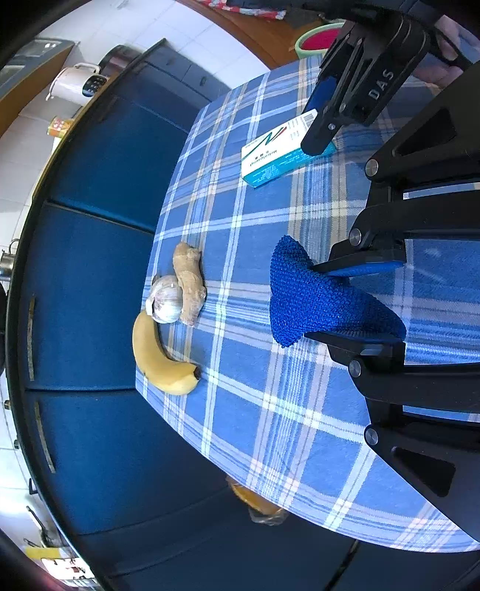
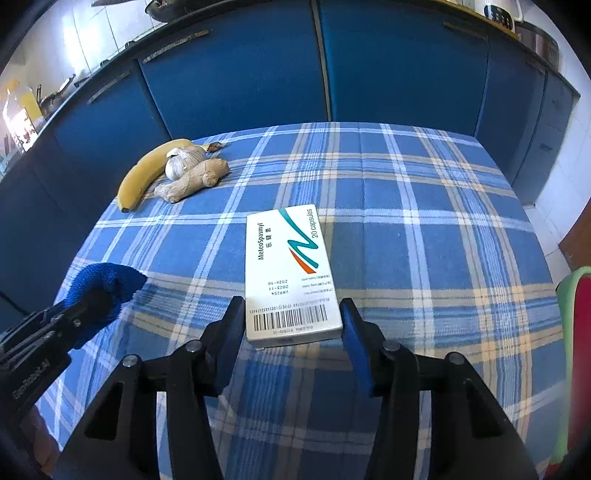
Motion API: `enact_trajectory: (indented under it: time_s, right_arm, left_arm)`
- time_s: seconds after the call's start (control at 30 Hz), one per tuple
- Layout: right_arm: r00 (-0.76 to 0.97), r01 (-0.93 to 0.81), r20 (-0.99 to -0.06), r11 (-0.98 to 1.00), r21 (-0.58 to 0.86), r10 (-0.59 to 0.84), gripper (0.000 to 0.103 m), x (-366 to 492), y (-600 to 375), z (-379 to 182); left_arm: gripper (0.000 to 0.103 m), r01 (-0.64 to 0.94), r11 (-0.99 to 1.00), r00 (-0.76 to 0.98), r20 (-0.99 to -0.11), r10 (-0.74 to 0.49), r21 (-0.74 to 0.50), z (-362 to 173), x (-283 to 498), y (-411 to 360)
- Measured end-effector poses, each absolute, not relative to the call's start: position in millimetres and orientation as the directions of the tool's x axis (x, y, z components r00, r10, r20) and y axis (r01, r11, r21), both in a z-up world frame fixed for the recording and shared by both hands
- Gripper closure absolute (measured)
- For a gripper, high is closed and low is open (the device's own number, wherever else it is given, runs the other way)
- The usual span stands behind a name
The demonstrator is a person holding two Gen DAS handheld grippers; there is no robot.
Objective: Collect trash
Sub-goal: 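Grasp the white medicine box with the right tool while the left tool holds the cloth, then carry the cloth and box over the red bucket and release both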
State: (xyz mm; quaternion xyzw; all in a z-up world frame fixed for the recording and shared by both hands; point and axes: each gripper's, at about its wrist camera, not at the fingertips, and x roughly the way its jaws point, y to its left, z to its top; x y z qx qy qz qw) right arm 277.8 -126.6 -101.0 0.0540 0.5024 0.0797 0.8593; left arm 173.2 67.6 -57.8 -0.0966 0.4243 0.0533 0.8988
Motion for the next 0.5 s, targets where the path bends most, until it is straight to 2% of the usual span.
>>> enact_trajectory:
  time_s: [0.5]
  right_arm:
    - [0.568,-0.038,-0.788,0.965,0.26,0.235,0.05,221.5,-162.2,-55.5]
  left_arm:
    - [0.078,-0.117,0.985,0.654,-0.756,-0.019,-0.127,-44.0,160.0,38.8]
